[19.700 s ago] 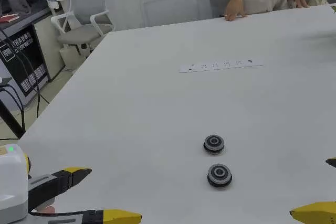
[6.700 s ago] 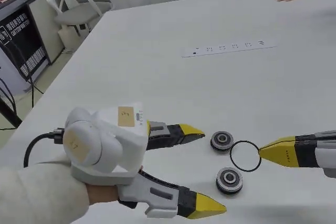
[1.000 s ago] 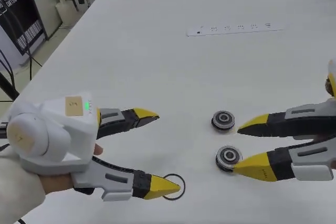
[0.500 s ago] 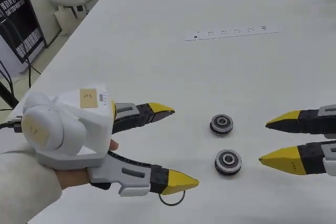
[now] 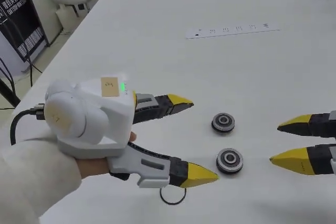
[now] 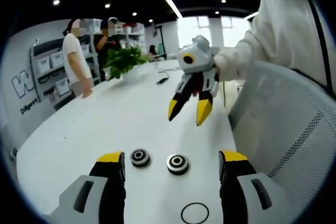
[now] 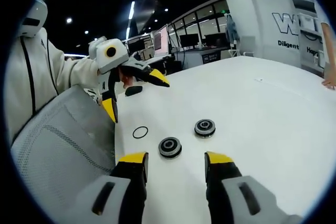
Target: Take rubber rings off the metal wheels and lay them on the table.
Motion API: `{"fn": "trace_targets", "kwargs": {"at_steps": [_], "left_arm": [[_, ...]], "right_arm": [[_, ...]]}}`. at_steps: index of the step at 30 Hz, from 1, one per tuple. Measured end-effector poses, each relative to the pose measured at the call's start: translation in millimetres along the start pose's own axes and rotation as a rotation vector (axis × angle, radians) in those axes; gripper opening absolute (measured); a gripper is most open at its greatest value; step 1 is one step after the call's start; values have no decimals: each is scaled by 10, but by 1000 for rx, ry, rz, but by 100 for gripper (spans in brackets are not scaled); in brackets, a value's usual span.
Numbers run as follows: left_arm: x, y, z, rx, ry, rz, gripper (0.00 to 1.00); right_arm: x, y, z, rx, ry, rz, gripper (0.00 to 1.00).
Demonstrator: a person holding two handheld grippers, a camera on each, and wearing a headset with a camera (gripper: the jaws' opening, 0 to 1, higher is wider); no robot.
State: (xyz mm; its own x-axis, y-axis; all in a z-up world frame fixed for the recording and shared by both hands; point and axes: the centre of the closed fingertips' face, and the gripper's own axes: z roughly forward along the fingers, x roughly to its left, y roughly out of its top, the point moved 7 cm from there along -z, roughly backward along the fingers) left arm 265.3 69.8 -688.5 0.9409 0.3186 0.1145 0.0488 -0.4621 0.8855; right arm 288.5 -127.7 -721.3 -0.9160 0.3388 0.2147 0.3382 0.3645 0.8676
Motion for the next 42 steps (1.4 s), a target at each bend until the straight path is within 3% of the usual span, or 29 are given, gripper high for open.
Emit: {"fn": "trace_targets", "kwargs": {"at_steps": [14,21,27,30,33,39,42], "left_arm": [[16,-25,170,-10,-11,28,63],[-3,-103,249,8,-21,36,52],[45,-129,316,-3,-16,26,40],[46,-150,363,-18,-37,14,33],[44,-223,442,12,-46,36,28],[-6,-271,540,15,-62,8,24],[-2,-307,585,14,-39,-19,21]], "right_arm": [[-6,-70,107,25,7,13,39],[43,-102,273,43,47,0,36],[66,-166,401,73,74,-19,33],[58,-173,450,75,80,-17,31],[51,-178,498,81,83,-25,28],[44,-210,560,90,91,-29,26],[42,-230,591,100,88,-41,25]]}}
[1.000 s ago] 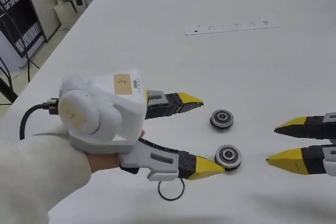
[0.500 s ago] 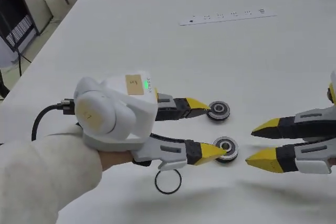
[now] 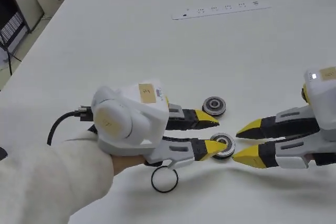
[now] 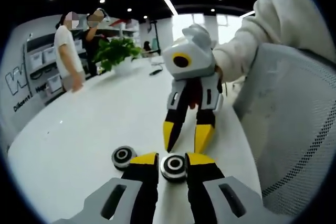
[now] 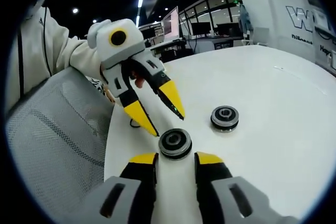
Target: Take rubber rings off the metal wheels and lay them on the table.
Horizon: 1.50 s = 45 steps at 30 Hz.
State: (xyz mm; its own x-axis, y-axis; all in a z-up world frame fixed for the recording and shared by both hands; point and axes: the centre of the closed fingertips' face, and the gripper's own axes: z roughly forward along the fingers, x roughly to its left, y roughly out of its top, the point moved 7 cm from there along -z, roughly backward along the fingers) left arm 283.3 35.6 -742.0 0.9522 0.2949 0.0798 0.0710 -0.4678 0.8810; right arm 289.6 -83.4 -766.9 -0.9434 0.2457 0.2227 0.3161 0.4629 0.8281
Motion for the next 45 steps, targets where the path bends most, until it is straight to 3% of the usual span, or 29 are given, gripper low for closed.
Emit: {"fn": "trace_targets", "kwargs": {"at_steps": [9,14,27,32,45], "left_arm": [[-58,-146,76,39,-3,-26,17],[-21,-143,72,38,27,-18,18],[0,-166,88,38,11,-24,14],[38,-169,95,38,19,-32,13],[49,-172,104,34,27,-40,13]], "right_arm": [[12,-7,55,9,8,-13,23],[3,-21,54,12,0,-8,21],[-35,-15,61,14,-15,-28,17],[-69,-10,33,13,-25,-48,7],[-74,-15,42,9,-41,-10,1]]}}
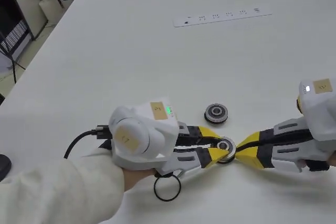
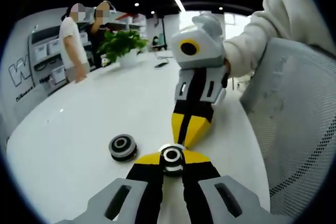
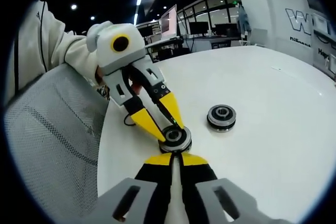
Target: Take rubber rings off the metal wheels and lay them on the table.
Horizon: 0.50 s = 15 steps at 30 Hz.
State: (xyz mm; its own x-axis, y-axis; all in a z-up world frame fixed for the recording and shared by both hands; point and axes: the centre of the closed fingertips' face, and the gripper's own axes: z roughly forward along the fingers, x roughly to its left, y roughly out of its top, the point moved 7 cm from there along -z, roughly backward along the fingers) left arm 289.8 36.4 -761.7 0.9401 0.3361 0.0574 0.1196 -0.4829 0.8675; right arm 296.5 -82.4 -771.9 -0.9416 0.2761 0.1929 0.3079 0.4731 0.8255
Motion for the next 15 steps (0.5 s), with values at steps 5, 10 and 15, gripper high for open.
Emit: {"fn": "trace_targets", "kwargs": {"at_steps": [5,10,15], "left_arm": [[1,-4,-1,-2,2,-5,13],[3,-4,1,-4,1,-2,13],[-1,-1,-3,-8,2,-2,13]], "right_arm": [[-19,-14,35,5,-31,32,0],[0,-28,21,1,-18,4,0],[9,-14,17,-27,-11,0,17]]}}
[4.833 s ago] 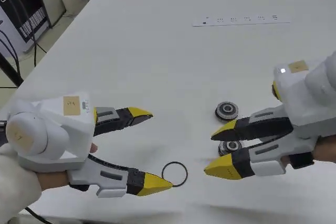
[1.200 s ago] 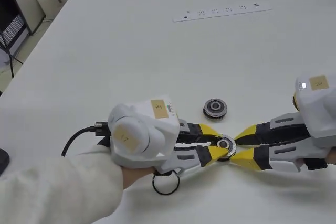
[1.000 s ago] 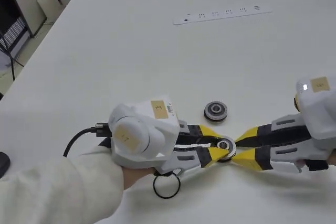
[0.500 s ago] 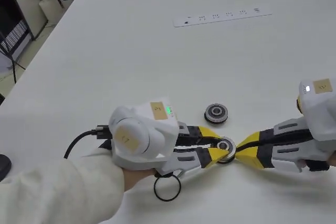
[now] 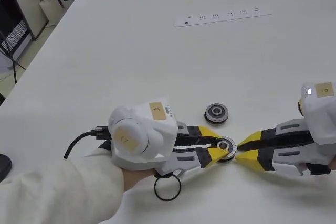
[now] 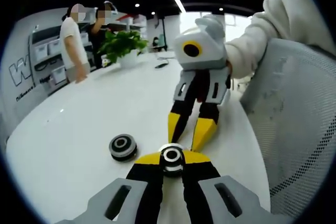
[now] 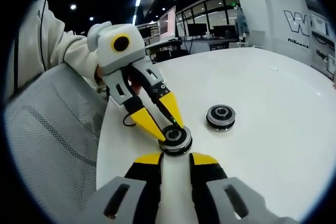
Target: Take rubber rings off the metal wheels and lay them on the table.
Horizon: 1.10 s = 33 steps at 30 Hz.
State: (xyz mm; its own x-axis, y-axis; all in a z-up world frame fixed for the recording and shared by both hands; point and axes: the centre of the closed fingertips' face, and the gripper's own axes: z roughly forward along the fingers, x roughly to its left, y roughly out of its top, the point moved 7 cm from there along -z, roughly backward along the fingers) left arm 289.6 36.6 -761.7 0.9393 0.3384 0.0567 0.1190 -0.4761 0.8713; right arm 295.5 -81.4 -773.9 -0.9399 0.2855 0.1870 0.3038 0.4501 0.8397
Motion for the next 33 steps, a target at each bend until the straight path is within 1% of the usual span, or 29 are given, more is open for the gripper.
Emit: {"fn": "trace_targets", "kwargs": {"at_steps": [2,4,5,6,7,9,12,13,14,15,16,19,22,24,26,27,28,29,30,32,33], "left_arm": [[0,1,0,-1,0,-1,14],[-2,2,-1,-1,1,-2,14],[-3,2,-1,-2,1,-3,14],[-4,1,-2,-2,1,-3,14],[-4,2,-1,-3,1,-3,14],[-7,2,-4,-3,1,-5,13],[-9,2,-9,-2,1,-9,13],[-8,1,-11,-2,3,-10,13],[-3,0,-17,-1,5,-12,13],[-2,0,-19,-2,4,-15,13],[-6,1,-20,-2,5,-17,13],[-7,2,-23,0,8,-16,13],[-6,-4,-26,-6,6,-14,13],[-5,-13,-27,-14,6,-15,13],[-5,-20,-29,-22,4,-14,13],[-6,-22,-30,-25,3,-13,13],[-7,-22,-30,-27,4,-12,13],[-8,-23,-30,-28,4,-11,13],[-8,-25,-31,-31,4,-11,13],[-7,-29,-32,-35,4,-13,13],[-7,-31,-32,-37,5,-14,13]], "right_arm": [[1,10,20,-13,-4,-20,15],[8,19,36,-24,-4,-19,21],[19,30,52,-37,1,-12,22],[17,31,61,-36,-1,-12,22],[7,23,61,-27,-5,-40,22],[8,20,49,-18,-5,-44,20],[-16,23,14,-12,-5,-25,17],[-6,19,8,-8,-6,-27,13],[-21,19,-2,-1,-17,-61,8],[-18,8,-13,5,-27,-50,4],[-34,19,-3,0,-19,-31,4],[-17,16,1,4,-22,-40,3],[-37,16,0,9,-38,9,0],[-52,17,-4,9,-43,47,0],[-62,13,-7,10,-51,61,0],[-61,12,-10,9,-53,82,0],[-65,10,-16,6,-57,122,0],[-66,11,-19,2,-56,138,0],[-65,6,-26,1,-55,171,0],[-84,11,-35,-21,-56,227,0],[-94,6,-44,-35,-52,274,0]]}}
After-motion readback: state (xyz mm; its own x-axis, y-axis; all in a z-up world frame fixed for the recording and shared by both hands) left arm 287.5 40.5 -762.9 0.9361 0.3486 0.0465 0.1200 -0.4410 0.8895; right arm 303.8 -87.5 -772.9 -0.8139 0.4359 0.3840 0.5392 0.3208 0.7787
